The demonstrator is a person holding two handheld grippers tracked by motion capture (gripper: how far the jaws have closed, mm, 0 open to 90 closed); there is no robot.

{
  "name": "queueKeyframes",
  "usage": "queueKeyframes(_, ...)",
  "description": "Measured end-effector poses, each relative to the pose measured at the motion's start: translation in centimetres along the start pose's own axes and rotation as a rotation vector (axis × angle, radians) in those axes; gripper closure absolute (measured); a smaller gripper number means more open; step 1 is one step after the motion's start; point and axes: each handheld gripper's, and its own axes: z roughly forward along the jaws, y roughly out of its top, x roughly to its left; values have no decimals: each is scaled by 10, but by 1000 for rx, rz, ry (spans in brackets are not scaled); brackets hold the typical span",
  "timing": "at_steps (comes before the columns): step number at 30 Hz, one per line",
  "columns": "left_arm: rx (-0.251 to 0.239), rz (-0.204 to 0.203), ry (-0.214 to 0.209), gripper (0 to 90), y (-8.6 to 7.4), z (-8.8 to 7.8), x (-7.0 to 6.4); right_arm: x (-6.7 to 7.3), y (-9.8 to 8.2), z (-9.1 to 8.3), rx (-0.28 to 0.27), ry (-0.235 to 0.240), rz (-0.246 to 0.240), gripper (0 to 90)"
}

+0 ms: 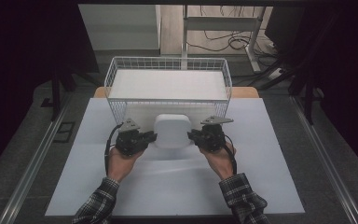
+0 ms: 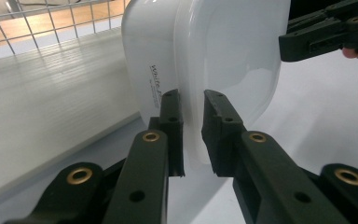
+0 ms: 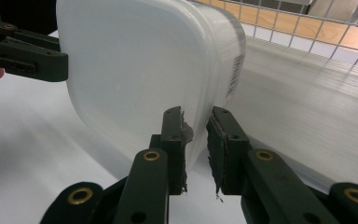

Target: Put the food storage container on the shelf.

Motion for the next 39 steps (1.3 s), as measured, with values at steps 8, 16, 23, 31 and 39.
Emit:
queueKeyframes(8,27,-37,-14,777,-1,18,17,-8,3,16,28,-19,7,759)
queueKeyframes(16,40,-73,-1,772,-3,28,24,-14,3,28,48,-21,29,758)
queueKeyframes(23,47,-92,-5,764,-2,33,31,-20,5,36,59,-14,55,753)
queueKeyframes(31,24,-105,-3,723,2,37,34,-24,12,40,55,-17,49,714)
queueKeyframes(39,26,-116,1,676,11,44,41,-29,21,49,49,-29,69,652)
